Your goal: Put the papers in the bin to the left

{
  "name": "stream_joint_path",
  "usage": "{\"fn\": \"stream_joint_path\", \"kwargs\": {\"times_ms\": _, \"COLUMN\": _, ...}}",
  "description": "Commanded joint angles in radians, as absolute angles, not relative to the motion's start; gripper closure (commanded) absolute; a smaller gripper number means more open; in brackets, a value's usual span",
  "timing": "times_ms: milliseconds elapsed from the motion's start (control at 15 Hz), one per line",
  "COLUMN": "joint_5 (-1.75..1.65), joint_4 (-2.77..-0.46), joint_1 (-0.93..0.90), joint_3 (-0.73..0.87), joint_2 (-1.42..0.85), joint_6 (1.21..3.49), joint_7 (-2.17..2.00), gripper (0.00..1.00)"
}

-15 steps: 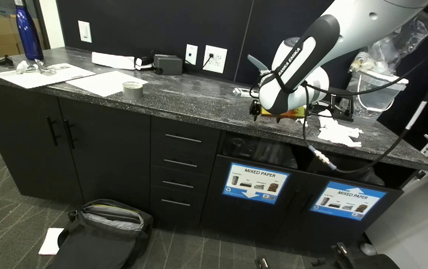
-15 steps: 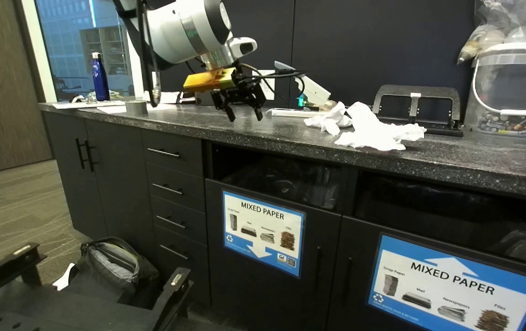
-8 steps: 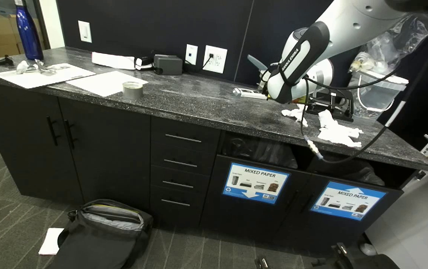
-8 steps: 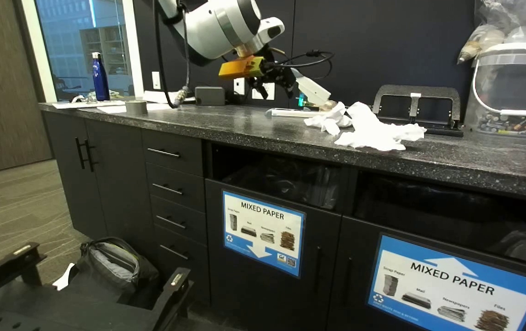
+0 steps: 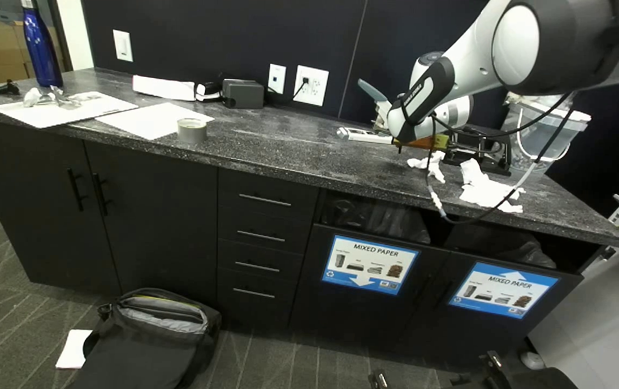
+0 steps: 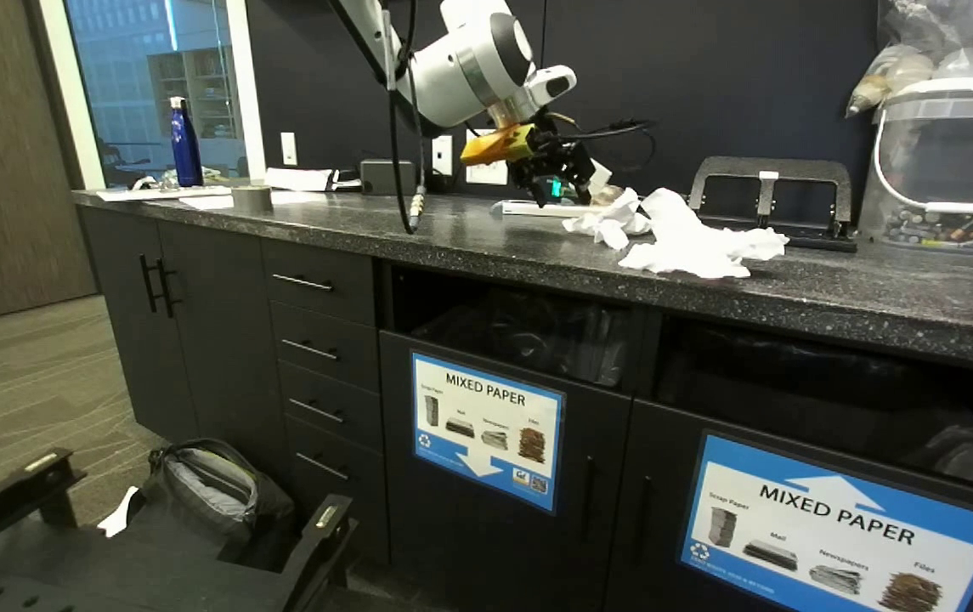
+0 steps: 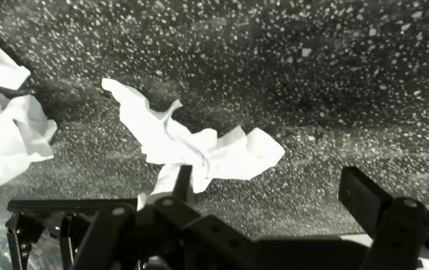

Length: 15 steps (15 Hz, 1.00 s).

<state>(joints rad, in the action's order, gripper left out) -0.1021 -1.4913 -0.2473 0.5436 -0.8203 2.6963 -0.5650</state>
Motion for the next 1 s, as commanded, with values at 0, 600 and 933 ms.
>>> {"fn": "stream_joint_path", "kwargs": {"times_ms": 0, "joint_5": -0.082, "joint_4": -1.249, "joint_1": -0.099, "joint_3": 0.411, "joint_2": -0.897, "joint_6": 2.493, "joint_7": -0.520, "gripper": 0.00}}
{"fn": "stream_joint_path", "kwargs": {"times_ms": 600, "joint_5": -0.104, "joint_4": -0.973, "joint_1": 0.027, "joint_3": 0.313, "joint_2": -1.010, "joint_6": 2.262, "joint_7": -0.525, "gripper": 0.00}}
{"fn": "stream_joint_path", "kwargs": {"times_ms": 933, "joint_5": -0.105, "joint_4": -0.873, "joint_1": 0.058, "joint_3": 0.293, "joint_2": -1.079, "joint_6": 2.188, "joint_7": -0.527, "gripper": 0.00}}
